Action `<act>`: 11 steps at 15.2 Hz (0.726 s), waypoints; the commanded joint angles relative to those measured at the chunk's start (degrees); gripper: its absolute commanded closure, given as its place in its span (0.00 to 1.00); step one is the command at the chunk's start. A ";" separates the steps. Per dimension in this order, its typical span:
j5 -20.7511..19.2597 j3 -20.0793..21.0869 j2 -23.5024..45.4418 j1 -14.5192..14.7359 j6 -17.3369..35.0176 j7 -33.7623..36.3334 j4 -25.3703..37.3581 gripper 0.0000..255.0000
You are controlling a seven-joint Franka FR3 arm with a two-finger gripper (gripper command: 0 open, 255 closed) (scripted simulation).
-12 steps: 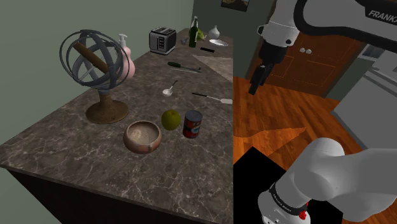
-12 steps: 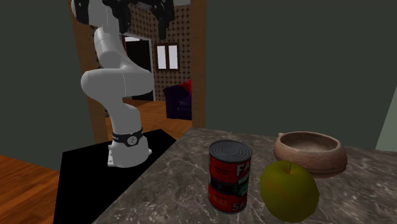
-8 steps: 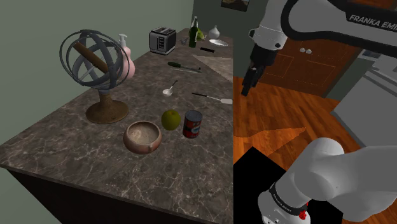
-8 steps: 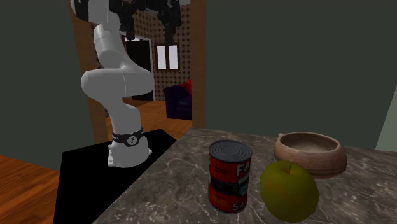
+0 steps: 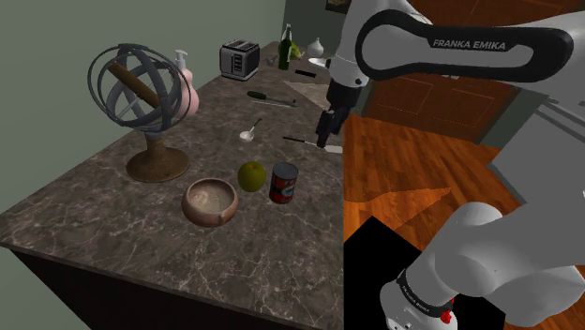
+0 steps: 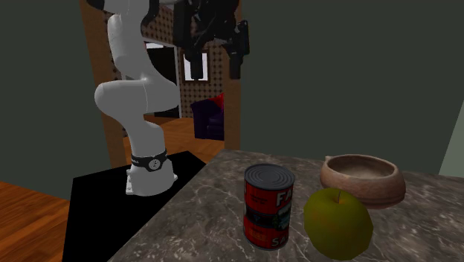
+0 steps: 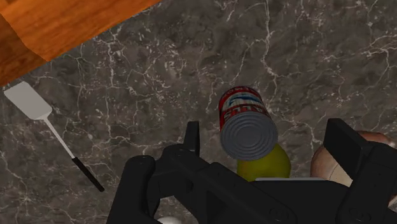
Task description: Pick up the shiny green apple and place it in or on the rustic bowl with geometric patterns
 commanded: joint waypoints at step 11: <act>0.55 3.19 23.78 2.01 15.04 0.62 10.13 0.00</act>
